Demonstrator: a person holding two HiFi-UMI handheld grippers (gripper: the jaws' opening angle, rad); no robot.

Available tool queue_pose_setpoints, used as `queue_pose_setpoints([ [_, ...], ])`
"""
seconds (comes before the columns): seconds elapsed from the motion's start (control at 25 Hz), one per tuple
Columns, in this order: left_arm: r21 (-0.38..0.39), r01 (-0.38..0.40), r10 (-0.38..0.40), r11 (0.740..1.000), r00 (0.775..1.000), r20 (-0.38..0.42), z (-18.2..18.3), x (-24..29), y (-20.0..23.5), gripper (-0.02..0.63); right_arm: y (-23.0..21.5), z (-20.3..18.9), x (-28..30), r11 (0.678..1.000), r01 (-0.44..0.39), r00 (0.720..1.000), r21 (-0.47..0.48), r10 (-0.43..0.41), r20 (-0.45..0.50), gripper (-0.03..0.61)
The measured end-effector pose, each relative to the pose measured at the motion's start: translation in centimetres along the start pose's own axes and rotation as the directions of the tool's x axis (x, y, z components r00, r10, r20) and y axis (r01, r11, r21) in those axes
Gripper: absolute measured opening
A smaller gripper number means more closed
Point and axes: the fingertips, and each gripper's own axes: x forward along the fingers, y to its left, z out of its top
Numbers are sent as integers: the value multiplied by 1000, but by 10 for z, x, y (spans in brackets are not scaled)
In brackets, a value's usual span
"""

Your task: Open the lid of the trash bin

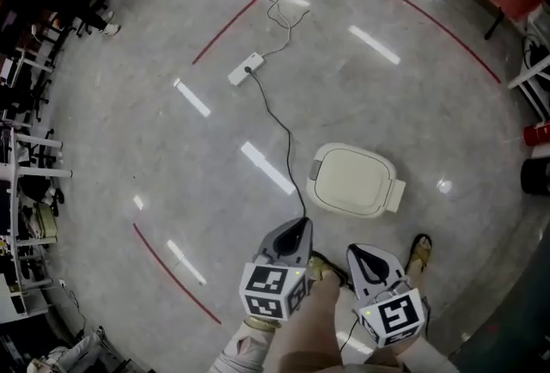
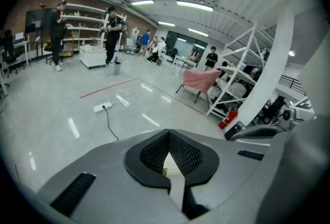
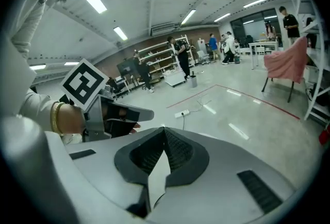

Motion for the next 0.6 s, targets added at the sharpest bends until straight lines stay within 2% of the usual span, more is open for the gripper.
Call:
queue_pose_setpoints([
  [0.24,94,45,-41,995,998,-48,-30,81,43,5,-11,-49,44,992,89,996,91,-88,-16,0],
  [0.6,111,30,-14,993,990,-140,-92,189,101,5,-11,-106,89,991,78,996,107,-75,-38,0],
])
